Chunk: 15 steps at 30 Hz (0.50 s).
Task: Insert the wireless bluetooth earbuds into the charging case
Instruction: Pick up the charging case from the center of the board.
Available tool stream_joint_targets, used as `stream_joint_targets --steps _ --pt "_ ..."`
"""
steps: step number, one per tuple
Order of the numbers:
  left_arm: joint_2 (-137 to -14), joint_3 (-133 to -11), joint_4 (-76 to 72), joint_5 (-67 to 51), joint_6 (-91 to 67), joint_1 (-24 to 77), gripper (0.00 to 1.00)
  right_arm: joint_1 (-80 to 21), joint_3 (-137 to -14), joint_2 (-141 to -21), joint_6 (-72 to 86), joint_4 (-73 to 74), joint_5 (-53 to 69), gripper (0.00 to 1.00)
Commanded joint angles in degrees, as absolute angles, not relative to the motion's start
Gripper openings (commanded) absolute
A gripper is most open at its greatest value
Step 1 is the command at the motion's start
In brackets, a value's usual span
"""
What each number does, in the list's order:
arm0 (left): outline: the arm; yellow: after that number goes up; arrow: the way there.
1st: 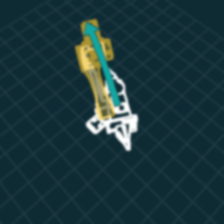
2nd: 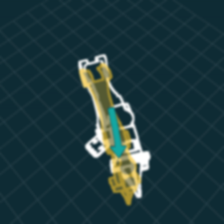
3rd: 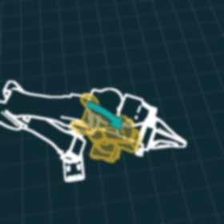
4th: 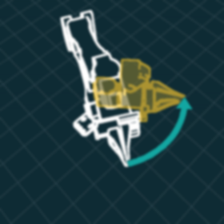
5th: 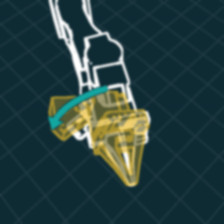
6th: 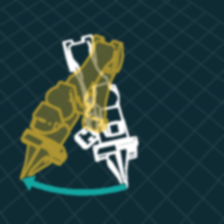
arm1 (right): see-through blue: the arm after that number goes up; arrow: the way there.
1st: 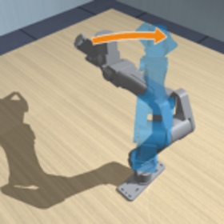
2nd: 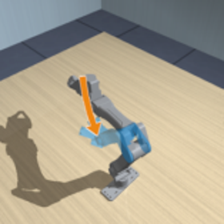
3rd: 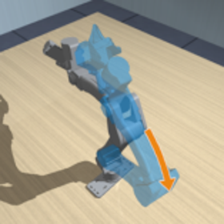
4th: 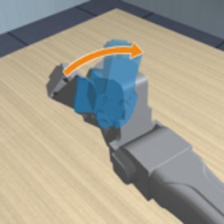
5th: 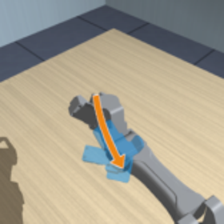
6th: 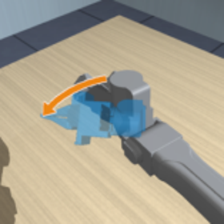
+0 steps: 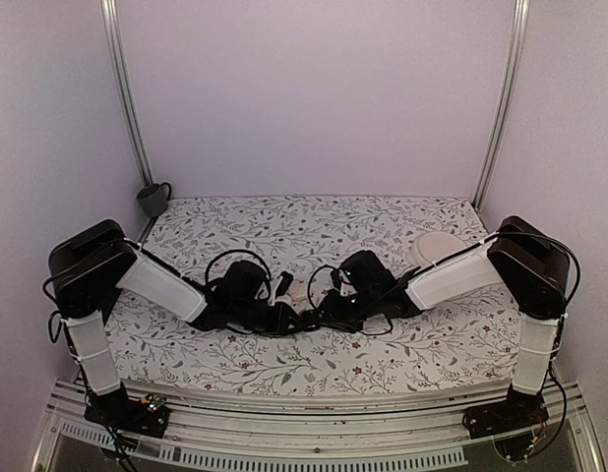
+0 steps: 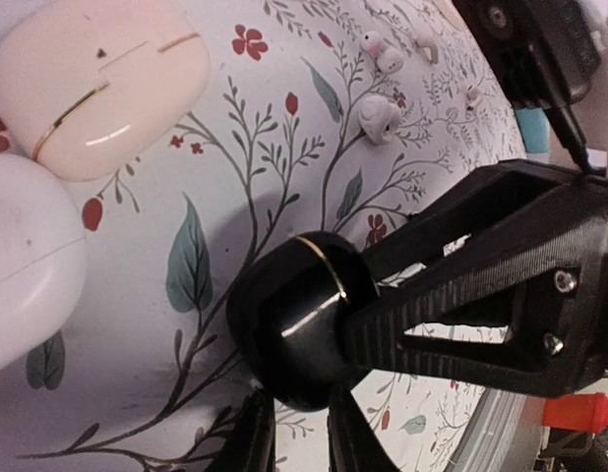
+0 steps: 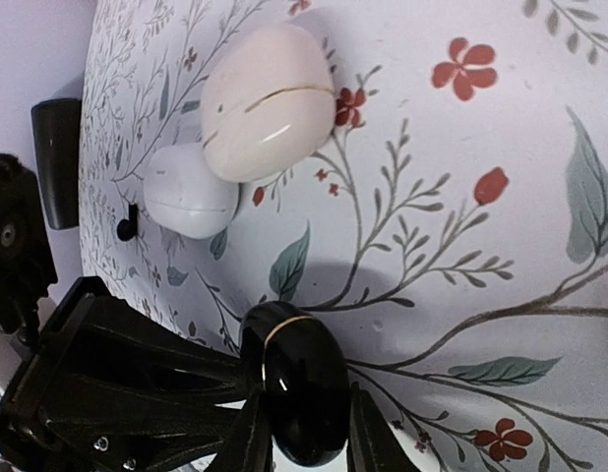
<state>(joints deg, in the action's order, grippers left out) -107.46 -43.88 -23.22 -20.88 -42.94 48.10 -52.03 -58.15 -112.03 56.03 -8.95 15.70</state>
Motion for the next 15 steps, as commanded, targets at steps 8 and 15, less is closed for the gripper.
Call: stream_joint_targets --steps 8,15 --pt "-108.41 -42.76 -28.24 -26.30 -43.96 44.42 0.22 -51.61 -55.84 -111.28 53.51 -16.74 20.70 0.03" --pt "-109.33 -41.08 -34.16 -31.15 -47.81 42.36 0.26 -50.92 -55.48 -112.37 54.05 -22.13 25.34 0.12"
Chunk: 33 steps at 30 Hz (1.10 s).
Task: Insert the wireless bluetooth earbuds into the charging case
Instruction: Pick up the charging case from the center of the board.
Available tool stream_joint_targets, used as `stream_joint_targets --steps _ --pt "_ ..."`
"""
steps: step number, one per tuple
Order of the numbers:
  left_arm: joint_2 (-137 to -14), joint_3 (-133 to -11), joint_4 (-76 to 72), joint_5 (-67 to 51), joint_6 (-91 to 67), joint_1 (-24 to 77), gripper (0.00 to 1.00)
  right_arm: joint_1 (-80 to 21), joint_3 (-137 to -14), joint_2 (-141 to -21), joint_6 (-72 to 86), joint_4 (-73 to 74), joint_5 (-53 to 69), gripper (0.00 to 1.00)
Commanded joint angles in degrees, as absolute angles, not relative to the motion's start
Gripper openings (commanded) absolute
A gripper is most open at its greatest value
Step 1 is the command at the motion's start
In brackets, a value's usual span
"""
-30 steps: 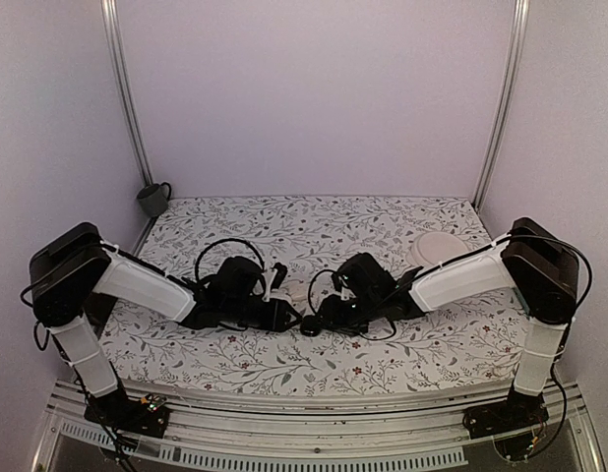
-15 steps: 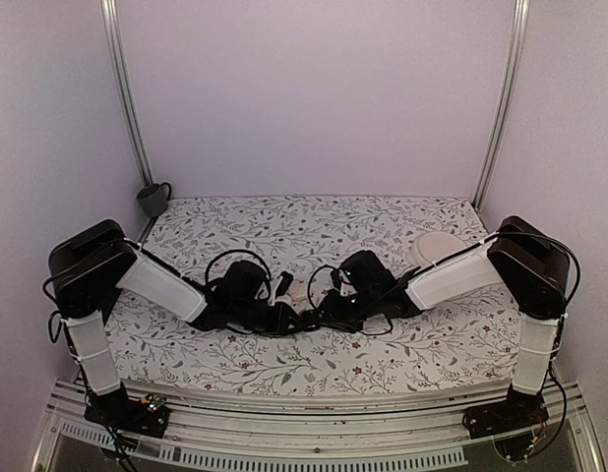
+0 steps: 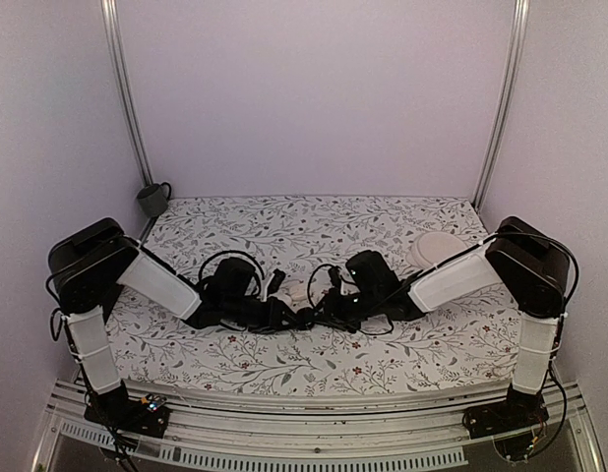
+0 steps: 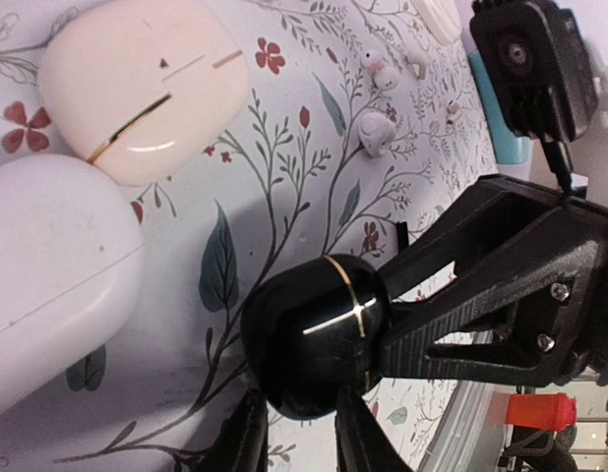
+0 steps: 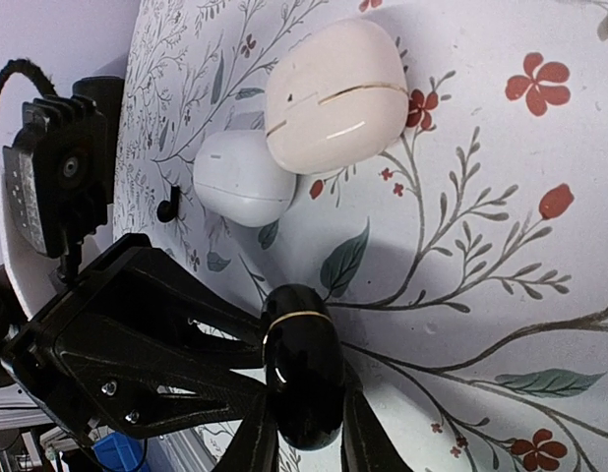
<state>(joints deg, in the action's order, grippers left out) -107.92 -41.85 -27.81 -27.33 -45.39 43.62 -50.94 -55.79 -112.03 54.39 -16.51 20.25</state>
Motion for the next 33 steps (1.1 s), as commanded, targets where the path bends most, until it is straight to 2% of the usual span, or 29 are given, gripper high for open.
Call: stream_joint_targets --steps 1,5,9,23,27,29,31,33 --pt "-109.66 -40.97 -34.87 -31.54 -48.09 42.30 0.25 -50.87 -55.48 -112.71 54.32 -22.94 25.78 0.15" --pt "-110.32 -40.40 -36.13 -32.03 -48.78 41.92 0.23 -50.58 -55.15 -113.82 55.87 -25.00 26.89 0.18" --pt "-110.39 -40.04 -36.40 -32.57 -48.74 41.42 0.21 -50.36 -55.81 -115.20 56.17 -25.76 28.25 0.26" --pt "-110.02 -39.96 -36.69 -33.80 -46.73 41.13 0.19 -50.37 -58.19 -118.12 54.86 -24.88 30.18 0.24" --pt "-110.03 -40.42 -35.87 -33.84 -45.46 41.08 0.19 -50.38 -58.74 -118.47 54.36 -24.52 31.01 0.31" --pt "-110.04 -40.35 -36.01 -33.91 -45.16 41.09 0.19 -50.28 -58.79 -118.40 54.31 -24.25 30.94 0.25" --pt "-109.64 -39.98 -36.44 -33.76 -44.73 41.12 0.19 -50.02 -58.11 -117.79 54.53 -24.06 30.70 0.08" --pt "-108.23 -39.21 -36.32 -32.95 -43.60 41.09 0.20 -49.16 -56.40 -116.28 55.69 -24.41 30.59 0.04"
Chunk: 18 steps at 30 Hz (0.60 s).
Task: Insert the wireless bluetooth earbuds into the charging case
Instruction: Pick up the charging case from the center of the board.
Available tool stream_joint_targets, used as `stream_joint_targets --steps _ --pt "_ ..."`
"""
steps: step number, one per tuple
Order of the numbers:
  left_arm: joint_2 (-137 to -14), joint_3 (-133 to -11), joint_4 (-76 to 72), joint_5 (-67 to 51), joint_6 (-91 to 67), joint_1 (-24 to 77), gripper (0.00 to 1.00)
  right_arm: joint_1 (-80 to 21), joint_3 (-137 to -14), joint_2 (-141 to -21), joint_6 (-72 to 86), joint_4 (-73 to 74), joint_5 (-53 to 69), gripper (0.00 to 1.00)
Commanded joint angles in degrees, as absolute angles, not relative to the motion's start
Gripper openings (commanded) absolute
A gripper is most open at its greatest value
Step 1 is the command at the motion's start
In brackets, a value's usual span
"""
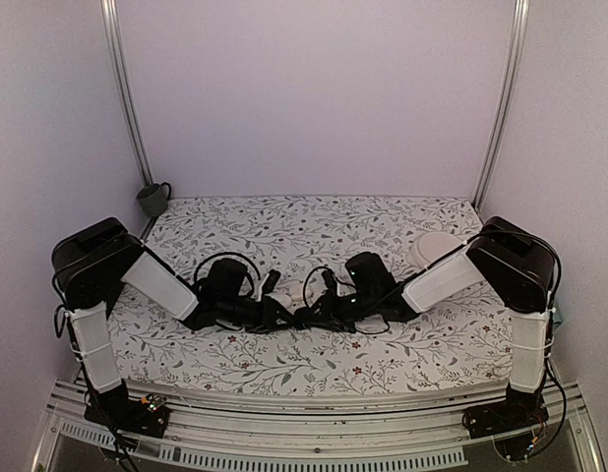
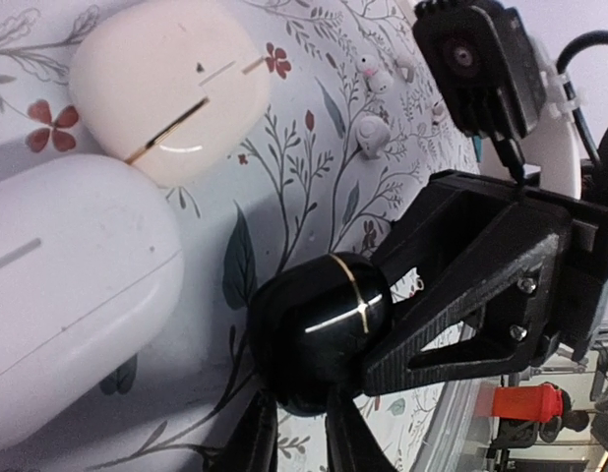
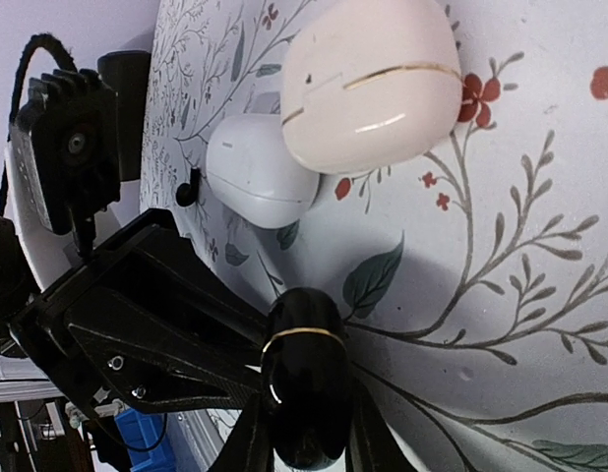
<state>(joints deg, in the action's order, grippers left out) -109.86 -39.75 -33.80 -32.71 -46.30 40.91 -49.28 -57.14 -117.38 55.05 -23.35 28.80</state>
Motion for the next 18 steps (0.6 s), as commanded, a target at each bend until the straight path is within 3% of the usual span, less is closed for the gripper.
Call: stream_joint_targets --steps 1,4,10,12,18 --pt "-106.71 -38.82 -36.28 -32.01 -42.69 41.11 0.22 -48.62 -55.69 -114.87 56.15 -24.30 30.82 0.04" --pt "-101.87 -38.32 -33.40 -27.14 -36.81 41.90 0.28 -47.04 -53.96 -111.11 56.97 -23.43 31.67 0.03" --pt "-89.99 -38.03 -29.72 -1.70 -17.27 51.88 0.57 -45.18 -53.17 -105.18 57.84 -20.51 35.45 0.03" --pt "-88.35 -36.63 -33.10 7.25 -9.65 55.64 0.59 -44.57 -52.96 -103.31 58.07 -19.61 36.57 0.03" --pt "-89.28 -29.57 -53.94 18.66 14.36 62.07 0.60 -43.35 -52.41 -97.56 59.27 -17.38 37.96 0.03"
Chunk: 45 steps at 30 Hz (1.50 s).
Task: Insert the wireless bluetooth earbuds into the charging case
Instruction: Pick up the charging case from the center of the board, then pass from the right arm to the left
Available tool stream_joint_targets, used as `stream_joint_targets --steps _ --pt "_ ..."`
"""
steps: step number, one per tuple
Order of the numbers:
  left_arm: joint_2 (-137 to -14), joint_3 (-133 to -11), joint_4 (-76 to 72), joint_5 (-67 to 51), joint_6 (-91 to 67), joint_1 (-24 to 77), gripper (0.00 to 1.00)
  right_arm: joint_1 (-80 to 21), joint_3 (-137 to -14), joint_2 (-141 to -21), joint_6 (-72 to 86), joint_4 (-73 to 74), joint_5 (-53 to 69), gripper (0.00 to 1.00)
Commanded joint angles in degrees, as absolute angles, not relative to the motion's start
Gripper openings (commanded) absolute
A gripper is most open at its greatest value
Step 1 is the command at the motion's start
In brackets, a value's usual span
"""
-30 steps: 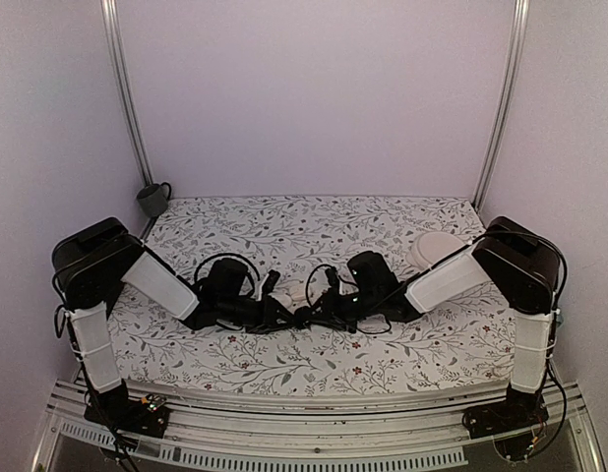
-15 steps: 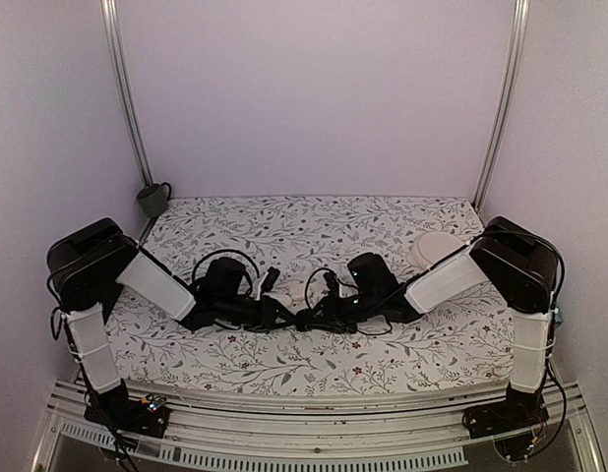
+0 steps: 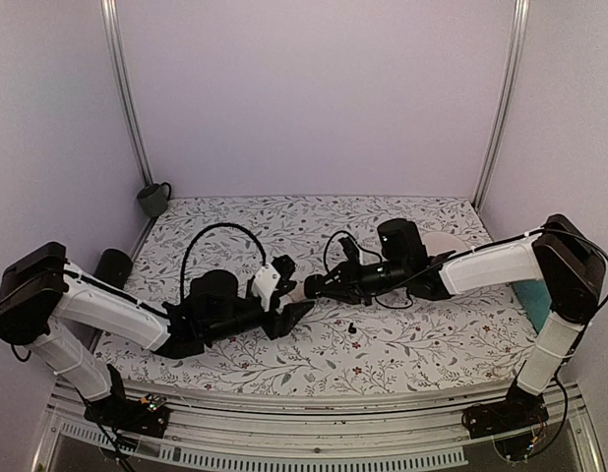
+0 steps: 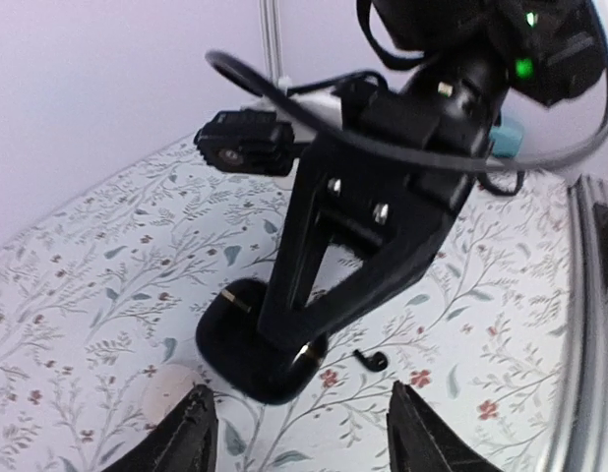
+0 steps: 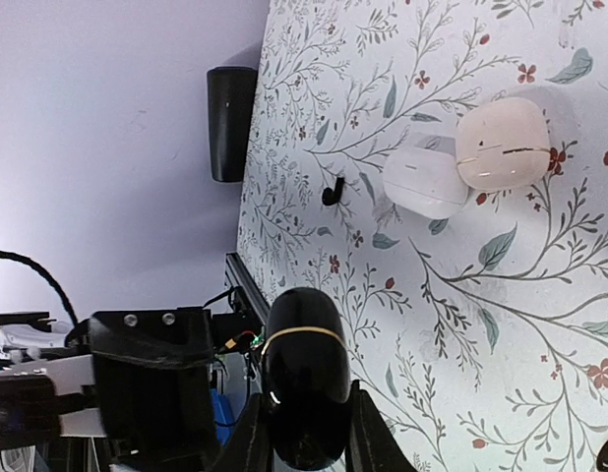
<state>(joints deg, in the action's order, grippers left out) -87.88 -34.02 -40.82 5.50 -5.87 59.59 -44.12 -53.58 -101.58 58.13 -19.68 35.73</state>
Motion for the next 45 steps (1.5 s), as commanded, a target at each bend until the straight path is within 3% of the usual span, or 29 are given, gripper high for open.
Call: stream_joint_targets --steps 1,11,18,23,29,33,35,38,45 --pt "-90.19 -29.04 -56.26 19.73 17.83 62.86 0.60 -43.27 -52.36 -96.84 59.38 -16.88 38.01 0.03" --pt "-102.25 -33.25 -74.77 31.85 45.39 67.60 0.60 -43.50 -51.95 -94.31 61.01 -15.72 40.80 0.03" --pt "-105.07 -35.81 -75.06 29.70 50.67 68.52 0.57 -44.02 -52.09 -94.69 62.64 -16.61 41.64 0.03" --pt "-105.65 -36.86 -73.89 28.59 50.83 68.54 0.34 -44.73 -51.60 -94.72 63.30 -16.93 41.86 0.03" --pt "-104.97 -36.43 -72.34 27.87 49.28 68.45 0.18 -45.27 -51.50 -94.11 63.42 -16.44 41.40 0.04" --pt "-103.78 -36.98 -69.28 27.41 44.70 68.19 0.00 -46.39 -51.84 -94.17 62.83 -15.64 40.44 0.16" --pt "-102.60 -37.09 -66.43 25.43 41.00 67.93 0.00 -46.51 -51.86 -93.94 62.37 -15.45 39.86 0.31" --pt "-100.64 -37.19 -61.02 21.24 34.25 67.27 0.00 -46.56 -52.13 -93.16 61.36 -15.12 38.63 0.43" --pt "-98.77 -35.08 -56.45 13.11 22.89 65.43 0.00 -46.42 -52.86 -91.78 60.12 -14.50 37.33 0.48"
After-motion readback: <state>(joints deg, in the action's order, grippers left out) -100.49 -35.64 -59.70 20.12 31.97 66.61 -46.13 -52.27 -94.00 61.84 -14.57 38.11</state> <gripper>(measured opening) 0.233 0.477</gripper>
